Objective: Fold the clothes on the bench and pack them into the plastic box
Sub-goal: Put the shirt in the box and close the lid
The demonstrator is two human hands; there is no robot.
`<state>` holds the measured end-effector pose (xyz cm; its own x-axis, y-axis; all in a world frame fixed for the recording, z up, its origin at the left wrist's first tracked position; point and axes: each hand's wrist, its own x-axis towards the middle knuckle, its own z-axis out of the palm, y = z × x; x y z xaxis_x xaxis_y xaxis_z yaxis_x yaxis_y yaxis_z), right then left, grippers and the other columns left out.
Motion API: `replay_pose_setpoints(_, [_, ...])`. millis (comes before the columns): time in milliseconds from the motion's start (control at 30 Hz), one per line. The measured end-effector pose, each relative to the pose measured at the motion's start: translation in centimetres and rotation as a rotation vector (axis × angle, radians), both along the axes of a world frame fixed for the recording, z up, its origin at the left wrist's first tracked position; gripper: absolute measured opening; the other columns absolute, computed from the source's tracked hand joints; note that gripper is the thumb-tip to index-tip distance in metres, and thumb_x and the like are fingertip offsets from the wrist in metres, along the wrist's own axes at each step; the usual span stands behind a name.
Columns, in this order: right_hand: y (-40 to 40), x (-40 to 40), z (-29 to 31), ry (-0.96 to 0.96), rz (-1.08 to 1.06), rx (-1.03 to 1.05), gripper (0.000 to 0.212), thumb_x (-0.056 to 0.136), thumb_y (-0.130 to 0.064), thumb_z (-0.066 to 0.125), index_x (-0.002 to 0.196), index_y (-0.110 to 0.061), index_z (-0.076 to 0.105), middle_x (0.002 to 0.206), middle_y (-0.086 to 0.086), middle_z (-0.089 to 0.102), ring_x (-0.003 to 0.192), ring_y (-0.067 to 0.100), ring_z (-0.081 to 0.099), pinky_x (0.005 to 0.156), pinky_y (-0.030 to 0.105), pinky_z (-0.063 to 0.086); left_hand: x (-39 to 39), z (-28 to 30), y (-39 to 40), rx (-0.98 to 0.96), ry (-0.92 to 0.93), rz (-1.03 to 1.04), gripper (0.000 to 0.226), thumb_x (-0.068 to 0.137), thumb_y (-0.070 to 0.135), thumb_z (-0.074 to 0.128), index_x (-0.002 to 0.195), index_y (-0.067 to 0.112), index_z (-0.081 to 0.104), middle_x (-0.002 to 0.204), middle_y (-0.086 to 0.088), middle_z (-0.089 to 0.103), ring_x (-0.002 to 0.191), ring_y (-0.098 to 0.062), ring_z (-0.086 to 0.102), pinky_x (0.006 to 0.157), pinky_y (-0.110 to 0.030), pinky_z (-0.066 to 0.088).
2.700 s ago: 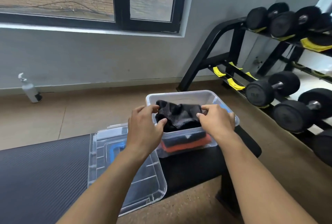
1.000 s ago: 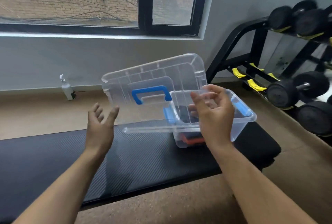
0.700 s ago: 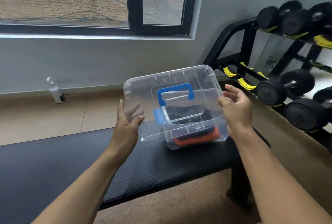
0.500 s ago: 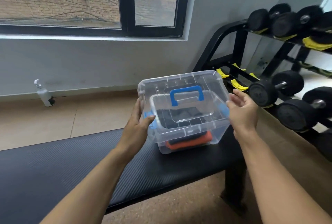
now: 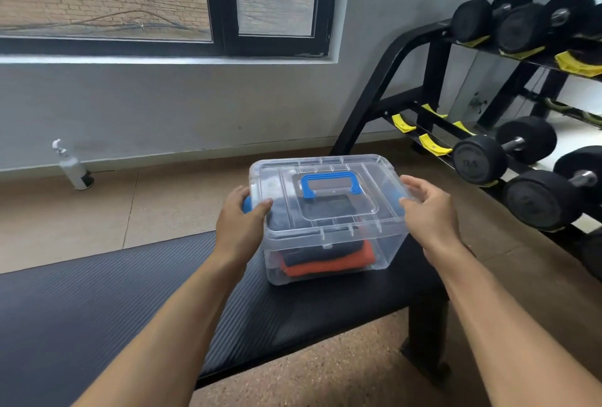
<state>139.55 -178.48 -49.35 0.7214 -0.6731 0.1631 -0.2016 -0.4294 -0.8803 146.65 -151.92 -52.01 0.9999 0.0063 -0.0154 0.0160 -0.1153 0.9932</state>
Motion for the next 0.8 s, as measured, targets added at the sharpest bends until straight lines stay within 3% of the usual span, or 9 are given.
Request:
replay_pose_setpoints(67, [1.2,-0.4,0.0,0.020,0.055,-0.002,0.042,0.096,-0.010,0.062,0.135,-0.024,0.060,0.122,-0.006,0.060,0.104,0.013,0.059,0.059,0.020,0.047,-0.1,0.4,1.5,-0.037,0.044,0.122,0.038,0.091,0.022,0.066,0.129,0.024,0.066,0.125,-0.001,0.068,0.114,-0.024,0.065,0.098,-0.048,0.055])
replay_pose_setpoints(200, [3.7,-0.7,-0.1,0.021,0.101,-0.022,0.035,0.093,-0.013,0.068,0.127,-0.023,0.065,0.120,-0.005,0.066,0.104,0.014,0.063,0.068,0.029,0.058,-0.5,0.5,4.9,-0.085,0.074,0.220,0.039,0.092,0.007,0.062,0.127,0.023,0.069,0.112,-0.005,0.072,0.088,-0.017,0.068,0.076,-0.037,0.058])
replay_pose_setpoints(267, [4.4,-0.5,-0.5,0.044,0.130,-0.005,0.035,0.092,-0.014,0.070,0.125,-0.024,0.066,0.119,-0.005,0.066,0.104,0.015,0.064,0.071,0.036,0.061,-0.6,0.4,6.2,-0.090,0.054,0.256,0.040,0.093,0.006,0.063,0.128,0.024,0.068,0.113,-0.002,0.071,0.084,-0.012,0.066,0.069,-0.032,0.054])
replay_pose_setpoints(333, [4.8,-0.1,-0.8,0.068,0.128,0.033,0.038,0.091,-0.015,0.071,0.127,-0.025,0.064,0.121,-0.003,0.063,0.108,0.017,0.061,0.074,0.038,0.061,-0.7,-0.1,7.0,-0.103,0.066,0.250,0.046,0.094,0.008,0.065,0.137,0.022,0.060,0.127,-0.002,0.065,0.096,-0.013,0.065,0.077,-0.029,0.052])
replay_pose_setpoints(433, [5.0,0.3,-1.2,0.121,0.088,0.032,0.050,0.089,-0.023,0.070,0.136,-0.030,0.056,0.132,-0.001,0.057,0.119,0.020,0.054,0.092,0.048,0.057,-1.2,-0.3,7.4,-0.164,0.155,0.230,0.070,0.093,0.020,0.071,0.154,0.020,0.037,0.150,-0.008,0.051,0.124,-0.026,0.058,0.107,-0.046,0.048])
replay_pose_setpoints(500, [5.1,0.5,-1.3,0.157,0.076,0.172,0.055,0.092,-0.025,0.067,0.144,-0.023,0.050,0.137,0.002,0.055,0.119,0.021,0.054,0.099,0.046,0.051,-1.3,-0.2,7.7,-0.238,0.201,0.242,0.080,0.087,0.024,0.078,0.154,0.019,0.035,0.149,-0.013,0.051,0.125,-0.029,0.058,0.109,-0.051,0.047])
replay_pose_setpoints(633, [5.4,0.2,-1.3,0.179,0.120,0.419,0.032,0.095,-0.028,0.062,0.122,-0.010,0.065,0.116,0.004,0.068,0.094,0.022,0.064,0.086,0.042,0.051,-1.5,0.0,8.0,-0.235,0.124,0.231,0.074,0.086,0.011,0.080,0.150,0.021,0.042,0.142,-0.007,0.059,0.117,-0.024,0.065,0.098,-0.045,0.055])
replay_pose_setpoints(800, [5.7,0.1,-1.5,0.024,0.066,0.286,0.056,0.094,-0.017,0.068,0.147,-0.018,0.050,0.130,0.003,0.059,0.089,0.010,0.060,0.066,0.027,0.050,-2.2,0.3,7.6,-0.079,-0.007,0.190,0.065,0.092,0.011,0.073,0.149,0.021,0.045,0.144,-0.005,0.060,0.120,-0.020,0.063,0.101,-0.048,0.055])
